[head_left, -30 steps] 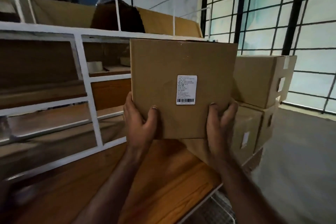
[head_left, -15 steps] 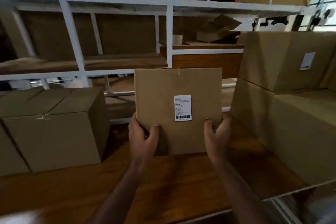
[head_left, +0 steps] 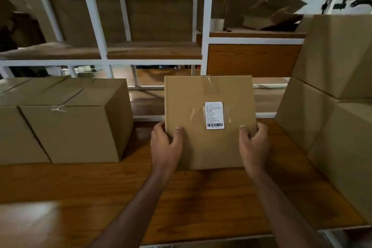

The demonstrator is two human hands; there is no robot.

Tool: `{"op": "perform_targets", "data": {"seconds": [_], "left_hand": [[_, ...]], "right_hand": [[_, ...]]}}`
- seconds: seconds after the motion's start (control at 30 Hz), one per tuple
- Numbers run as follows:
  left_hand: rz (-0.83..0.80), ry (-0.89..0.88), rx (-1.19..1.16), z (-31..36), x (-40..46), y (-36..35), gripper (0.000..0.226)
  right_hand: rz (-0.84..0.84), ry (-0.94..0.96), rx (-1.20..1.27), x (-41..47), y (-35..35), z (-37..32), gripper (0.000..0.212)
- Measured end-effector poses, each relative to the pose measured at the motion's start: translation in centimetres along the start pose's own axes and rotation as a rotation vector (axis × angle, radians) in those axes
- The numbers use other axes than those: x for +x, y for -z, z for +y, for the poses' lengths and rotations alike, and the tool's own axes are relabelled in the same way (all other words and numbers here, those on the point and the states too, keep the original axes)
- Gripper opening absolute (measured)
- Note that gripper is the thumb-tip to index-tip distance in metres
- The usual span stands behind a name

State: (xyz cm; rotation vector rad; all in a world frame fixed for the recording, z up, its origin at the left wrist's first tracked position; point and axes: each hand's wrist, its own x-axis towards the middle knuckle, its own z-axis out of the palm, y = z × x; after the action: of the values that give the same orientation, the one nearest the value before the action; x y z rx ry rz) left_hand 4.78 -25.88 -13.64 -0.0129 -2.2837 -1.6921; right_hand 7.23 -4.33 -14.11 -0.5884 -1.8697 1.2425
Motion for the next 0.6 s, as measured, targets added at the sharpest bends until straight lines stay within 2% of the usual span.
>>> {"op": "perform_targets", "data": {"seconds": [0.1,0.17,0.4,0.6], "left_hand": [[0.050,-0.010,0.041,0.2,0.6,-0.4,0.036],[0.066,-0.031,0.054,0.4,1.0,-0.4,0.034],[-0.033,-0.133,-0.007,1.9,6.2,-0.8,0.066],[0.006,-0.240,-0.021,4.2,8.7,-1.4,0.077]], "right_hand": [[0.005,0.018,-0.019,0.4,0.0,0.2,0.036],[0.007,0.029,-0.029,0.5,0.0,0.3,0.037],[0.020,0.109,-0.105,0.7,-0.3,-0.5,0.051],[0.008,0.133,-0.142,0.9,-0.4,-0.5,0.052]]}}
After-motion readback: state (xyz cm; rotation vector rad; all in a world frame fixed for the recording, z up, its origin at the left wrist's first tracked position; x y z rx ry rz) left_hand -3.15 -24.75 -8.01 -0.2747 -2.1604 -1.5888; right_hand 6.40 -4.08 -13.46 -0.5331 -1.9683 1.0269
